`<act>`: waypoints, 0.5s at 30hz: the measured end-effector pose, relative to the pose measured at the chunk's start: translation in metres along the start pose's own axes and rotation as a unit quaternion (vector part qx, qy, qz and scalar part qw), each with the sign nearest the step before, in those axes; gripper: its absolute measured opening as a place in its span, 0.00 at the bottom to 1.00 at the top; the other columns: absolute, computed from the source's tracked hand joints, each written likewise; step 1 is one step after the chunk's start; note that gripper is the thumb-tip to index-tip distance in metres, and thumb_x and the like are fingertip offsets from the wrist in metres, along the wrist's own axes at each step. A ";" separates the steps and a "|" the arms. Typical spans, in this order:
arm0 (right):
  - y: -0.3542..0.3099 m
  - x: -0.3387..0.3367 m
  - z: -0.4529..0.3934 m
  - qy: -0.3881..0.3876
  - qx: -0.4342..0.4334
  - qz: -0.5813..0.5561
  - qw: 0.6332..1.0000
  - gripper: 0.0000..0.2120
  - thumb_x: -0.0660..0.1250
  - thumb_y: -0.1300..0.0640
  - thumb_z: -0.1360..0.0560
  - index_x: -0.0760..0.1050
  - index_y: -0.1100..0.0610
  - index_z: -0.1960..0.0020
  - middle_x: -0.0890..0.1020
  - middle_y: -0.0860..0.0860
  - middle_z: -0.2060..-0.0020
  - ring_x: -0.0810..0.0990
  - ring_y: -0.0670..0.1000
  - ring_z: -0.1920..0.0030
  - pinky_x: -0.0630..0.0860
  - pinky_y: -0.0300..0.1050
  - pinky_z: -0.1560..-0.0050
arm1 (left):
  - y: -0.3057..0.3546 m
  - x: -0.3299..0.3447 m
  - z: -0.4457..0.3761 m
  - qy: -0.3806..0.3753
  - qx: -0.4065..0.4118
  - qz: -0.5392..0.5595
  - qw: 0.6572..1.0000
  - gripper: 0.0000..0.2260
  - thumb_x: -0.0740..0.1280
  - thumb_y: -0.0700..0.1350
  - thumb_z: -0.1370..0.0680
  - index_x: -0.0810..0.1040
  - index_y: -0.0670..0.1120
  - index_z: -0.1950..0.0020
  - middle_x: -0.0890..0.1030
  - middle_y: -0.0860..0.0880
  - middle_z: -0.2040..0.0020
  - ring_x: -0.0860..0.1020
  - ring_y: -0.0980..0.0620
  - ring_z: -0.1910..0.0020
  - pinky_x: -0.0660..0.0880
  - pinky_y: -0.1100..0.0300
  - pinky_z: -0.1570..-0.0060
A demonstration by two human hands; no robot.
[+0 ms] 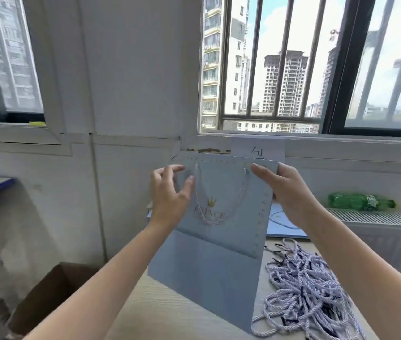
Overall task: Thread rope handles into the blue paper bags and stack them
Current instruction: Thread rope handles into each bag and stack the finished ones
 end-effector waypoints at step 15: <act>0.185 0.022 0.014 -0.110 0.113 0.629 0.761 0.20 0.53 0.46 0.20 0.69 0.55 0.34 0.69 0.56 0.37 0.65 0.56 0.35 0.65 0.50 0.37 | -0.130 0.018 0.082 -0.264 -0.116 -0.367 0.884 0.20 0.59 0.48 0.20 0.64 0.47 0.29 0.61 0.46 0.31 0.60 0.46 0.31 0.59 0.56 0.34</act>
Point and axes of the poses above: each hand's wrist, its own z-axis away from the middle knuckle, its own x-axis out of the palm, y = z × x, the point moved 4 cm from there along -z, towards the middle knuckle
